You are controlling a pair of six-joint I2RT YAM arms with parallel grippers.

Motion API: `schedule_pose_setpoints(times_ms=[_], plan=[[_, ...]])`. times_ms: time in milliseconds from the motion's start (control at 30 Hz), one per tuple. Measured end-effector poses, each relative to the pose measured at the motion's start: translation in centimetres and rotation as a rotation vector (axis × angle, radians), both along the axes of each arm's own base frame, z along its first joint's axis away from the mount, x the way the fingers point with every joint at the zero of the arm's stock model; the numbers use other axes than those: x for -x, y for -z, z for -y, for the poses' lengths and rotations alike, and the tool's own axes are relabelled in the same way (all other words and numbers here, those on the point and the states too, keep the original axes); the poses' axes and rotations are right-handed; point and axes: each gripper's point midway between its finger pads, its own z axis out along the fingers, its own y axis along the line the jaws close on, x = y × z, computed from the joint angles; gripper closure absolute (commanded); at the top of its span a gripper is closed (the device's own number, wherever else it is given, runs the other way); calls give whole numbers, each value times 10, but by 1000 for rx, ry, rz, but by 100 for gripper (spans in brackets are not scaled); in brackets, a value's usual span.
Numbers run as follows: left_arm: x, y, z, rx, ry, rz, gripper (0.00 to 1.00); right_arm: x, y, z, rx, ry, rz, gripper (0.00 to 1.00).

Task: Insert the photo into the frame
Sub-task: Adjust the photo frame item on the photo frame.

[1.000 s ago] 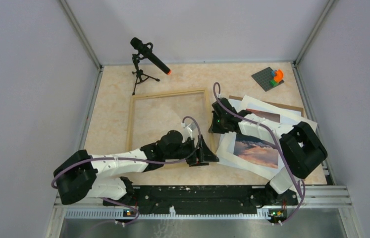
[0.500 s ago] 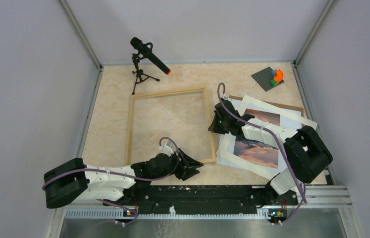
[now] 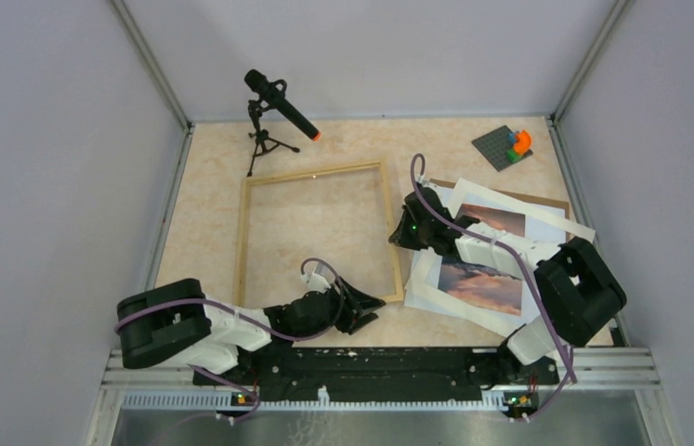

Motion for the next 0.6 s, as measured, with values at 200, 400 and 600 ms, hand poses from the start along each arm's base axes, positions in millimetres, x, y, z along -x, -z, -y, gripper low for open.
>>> schedule_pose_setpoints(times_ms=[200,400,600], plan=[[-10,-4,6,22,-23,71,33,0,0,-2,-10,-4,5,100],[-8,-15,10,35,4,120,17,0,0,-2,-11,-6,4,100],[4,-33,5,13,72,146,17,1,-1,-3,-18,-15,-1,100]])
